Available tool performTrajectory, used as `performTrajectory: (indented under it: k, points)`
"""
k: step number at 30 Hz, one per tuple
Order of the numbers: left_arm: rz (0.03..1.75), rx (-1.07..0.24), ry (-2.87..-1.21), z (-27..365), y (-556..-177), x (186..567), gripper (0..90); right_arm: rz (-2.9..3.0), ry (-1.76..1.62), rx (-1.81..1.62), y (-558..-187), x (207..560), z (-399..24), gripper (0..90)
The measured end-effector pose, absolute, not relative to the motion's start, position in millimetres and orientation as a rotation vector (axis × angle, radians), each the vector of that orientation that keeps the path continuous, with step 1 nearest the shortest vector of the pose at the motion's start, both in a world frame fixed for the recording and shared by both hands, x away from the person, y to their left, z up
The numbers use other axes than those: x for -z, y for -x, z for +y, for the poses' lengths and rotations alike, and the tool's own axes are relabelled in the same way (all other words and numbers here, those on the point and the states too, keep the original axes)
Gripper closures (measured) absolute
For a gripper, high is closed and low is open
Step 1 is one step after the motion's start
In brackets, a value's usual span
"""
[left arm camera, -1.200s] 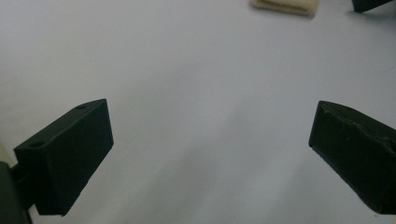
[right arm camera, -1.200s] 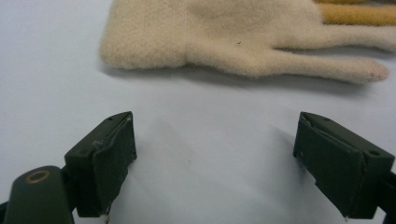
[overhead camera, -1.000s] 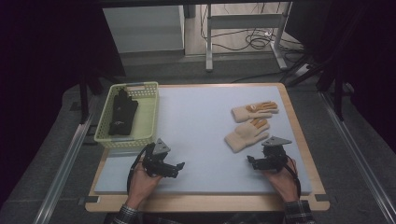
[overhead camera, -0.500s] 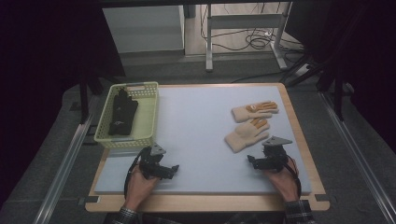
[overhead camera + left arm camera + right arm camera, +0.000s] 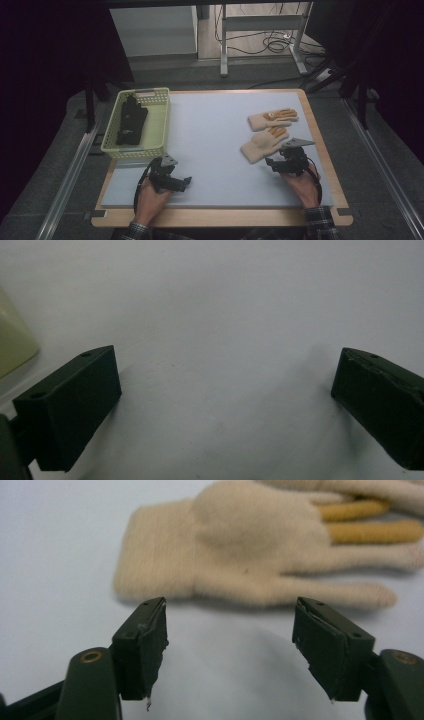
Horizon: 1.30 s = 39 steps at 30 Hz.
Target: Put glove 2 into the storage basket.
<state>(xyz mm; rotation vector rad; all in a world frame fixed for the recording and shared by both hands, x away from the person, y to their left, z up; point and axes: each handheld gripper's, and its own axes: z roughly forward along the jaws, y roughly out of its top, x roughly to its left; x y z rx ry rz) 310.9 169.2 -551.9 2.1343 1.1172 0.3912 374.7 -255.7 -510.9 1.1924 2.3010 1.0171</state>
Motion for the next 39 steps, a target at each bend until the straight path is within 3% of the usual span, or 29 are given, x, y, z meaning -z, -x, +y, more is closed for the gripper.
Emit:
performTrajectory:
  k: [9, 16, 26, 29, 31, 32, 36, 39]
  points:
    - [1.112, -0.392, -2.144, 169.8, -310.9, 551.6, 0.0, 2.272, -1.257, -1.047, -407.5, 506.6, -243.6, 29.2]
    - [1.113, -0.393, -2.140, 169.6, -310.8, 551.7, 0.0, 2.244, -1.258, -0.978, -433.1, 508.7, -227.5, 22.5]
    - [1.113, -0.392, -2.140, 169.7, -310.8, 551.8, 0.0, 2.256, -1.240, -0.923, -449.4, 518.9, -214.9, 19.4]
    - [1.113, -0.392, -2.140, 169.7, -310.8, 551.7, 0.0, 2.285, -1.181, -0.883, -450.1, 521.3, -212.6, 28.7]
    - [1.113, -0.393, -2.140, 169.7, -310.8, 551.8, 0.0, 2.301, -1.150, -0.876, -449.8, 521.7, -212.3, 38.0]
    - [1.113, -0.393, -2.140, 169.7, -310.8, 551.8, 0.0, 2.303, -1.138, -0.862, -448.7, 520.6, -211.1, 47.1]
    - [1.113, -0.393, -2.139, 169.7, -310.8, 551.8, 0.0, 2.303, -1.149, -0.868, -447.7, 519.6, -211.6, 55.2]
    - [1.113, -0.392, -2.140, 169.7, -310.8, 551.8, 0.0, 2.309, -1.135, -0.873, -446.8, 518.5, -213.1, 56.1]
